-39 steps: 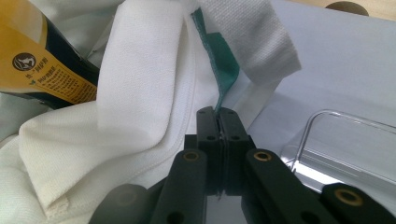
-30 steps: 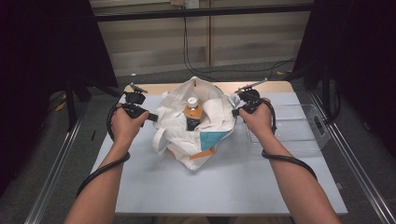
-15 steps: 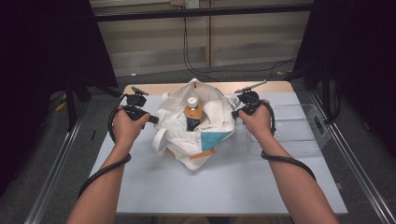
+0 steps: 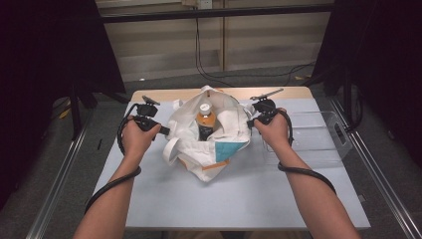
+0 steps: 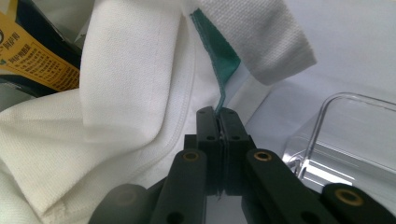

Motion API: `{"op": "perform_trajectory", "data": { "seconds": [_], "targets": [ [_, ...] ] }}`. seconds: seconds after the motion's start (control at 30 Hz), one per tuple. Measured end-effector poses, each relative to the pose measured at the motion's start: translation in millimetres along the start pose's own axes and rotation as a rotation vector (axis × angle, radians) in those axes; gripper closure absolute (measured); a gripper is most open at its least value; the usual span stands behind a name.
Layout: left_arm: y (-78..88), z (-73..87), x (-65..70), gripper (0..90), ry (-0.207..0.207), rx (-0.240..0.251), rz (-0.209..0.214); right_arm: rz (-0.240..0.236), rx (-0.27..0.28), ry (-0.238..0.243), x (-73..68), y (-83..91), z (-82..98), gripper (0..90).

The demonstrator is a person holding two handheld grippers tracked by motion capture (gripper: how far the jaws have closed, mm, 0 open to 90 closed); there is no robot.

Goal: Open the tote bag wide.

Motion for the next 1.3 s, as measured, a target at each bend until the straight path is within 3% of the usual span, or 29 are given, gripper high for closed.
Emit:
{"op": "perform_trajectory", "data": {
  "seconds": [0.27, 0.3, 0.73, 0.93, 1.07, 1.3],
  "targets": [
    [7.9, -2.5, 0.3, 83.9, -0.006, 0.003, 0.0, -0.01, 0.02, 0.001, 0.8, 7.2, -2.1, 87.5],
    [8.2, -2.9, 1.5, 82.9, 0.009, 0.016, 0.005, -0.009, 0.025, 0.002, 0.6, 8.5, -2.2, 86.8],
    [30.4, -13.0, 5.7, 70.2, -0.006, 0.057, 0.0, -0.005, 0.053, -0.013, 0.1, 25.9, -9.4, 75.5],
    [38.2, -19.6, 9.5, 67.4, -0.031, 0.095, -0.003, 0.005, 0.072, -0.012, -1.6, 32.3, -13.4, 66.5],
    [43.7, -24.4, 11.2, 65.4, -0.042, 0.113, -0.006, 0.004, 0.087, -0.021, -0.2, 37.8, -16.5, 65.4],
    [45.7, -33.8, 15.9, 64.9, -0.067, 0.134, 0.003, 0.018, 0.102, 0.004, -0.7, 44.4, -24.5, 62.9]
  ]
}}
Point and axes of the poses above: each handheld gripper's, and its own axes: y roughly backward along the jaws, z roughly out of its underside, x roughly to its right, the point moved 2 cm from there along -y, roughly forward along the jaws, and after that the axes turned 7 degrees about -x, right-handed, at the moved point
